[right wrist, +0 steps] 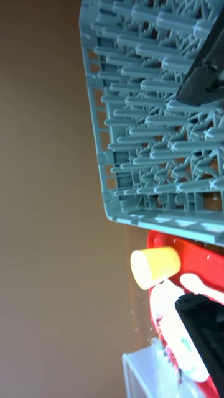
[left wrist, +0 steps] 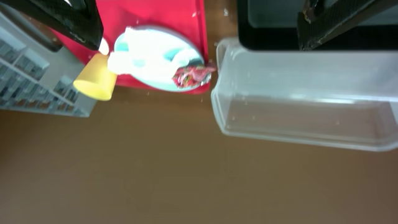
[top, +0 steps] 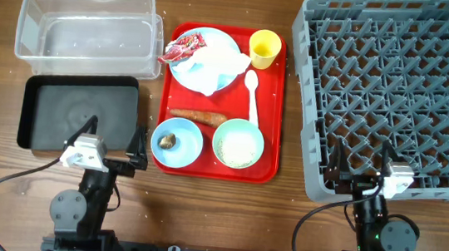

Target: Sort waste into correct bins and load items into the dishwasher rack

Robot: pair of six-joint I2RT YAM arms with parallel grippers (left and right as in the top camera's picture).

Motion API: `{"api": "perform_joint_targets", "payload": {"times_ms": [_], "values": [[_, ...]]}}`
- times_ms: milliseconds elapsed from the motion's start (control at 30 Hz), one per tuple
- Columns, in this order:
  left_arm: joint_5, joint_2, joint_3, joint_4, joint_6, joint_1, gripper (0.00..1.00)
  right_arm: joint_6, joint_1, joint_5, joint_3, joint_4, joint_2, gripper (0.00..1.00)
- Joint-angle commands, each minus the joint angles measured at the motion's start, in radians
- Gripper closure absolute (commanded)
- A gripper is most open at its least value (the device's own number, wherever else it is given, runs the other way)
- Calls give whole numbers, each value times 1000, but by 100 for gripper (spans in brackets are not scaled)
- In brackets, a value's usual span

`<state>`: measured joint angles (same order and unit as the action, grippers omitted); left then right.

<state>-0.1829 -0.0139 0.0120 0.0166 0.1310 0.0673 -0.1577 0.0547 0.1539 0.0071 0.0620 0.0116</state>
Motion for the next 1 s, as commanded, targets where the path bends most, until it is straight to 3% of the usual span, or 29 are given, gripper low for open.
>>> {"api": "perform_joint_targets", "payload": {"times_ms": [0,133,200,300,433,567,700,767,833,967], "values": [[-18,-8,31,17,-19,-4,0,-42,-5,39,34,16,-6,0],[-18,-281,269,13,-20,-4,0,11,-5,39,182,15,104,0],[-19,-560,505,-31,-20,-4,0,55,-5,41,317,10,253,0],[-37,-982,998,-321,-24,-16,0,69,-5,70,592,-126,515,0],[-1,-1466,1674,-742,-154,-110,0,80,-5,121,940,-438,809,0],[74,-1831,2116,-1026,-207,-205,0,80,-5,163,1181,-729,1012,0],[72,-2089,2176,-1082,-206,-300,0,71,-5,162,1232,-841,1159,0],[40,-2174,2176,-1082,-203,-335,0,-40,-5,162,1232,-886,1215,0],[51,-2263,2175,-1054,-206,-366,0,-63,-5,162,1232,-932,1281,0],[61,-2351,2173,-1057,-205,-370,0,-63,-5,162,1232,-959,1326,0]]}}
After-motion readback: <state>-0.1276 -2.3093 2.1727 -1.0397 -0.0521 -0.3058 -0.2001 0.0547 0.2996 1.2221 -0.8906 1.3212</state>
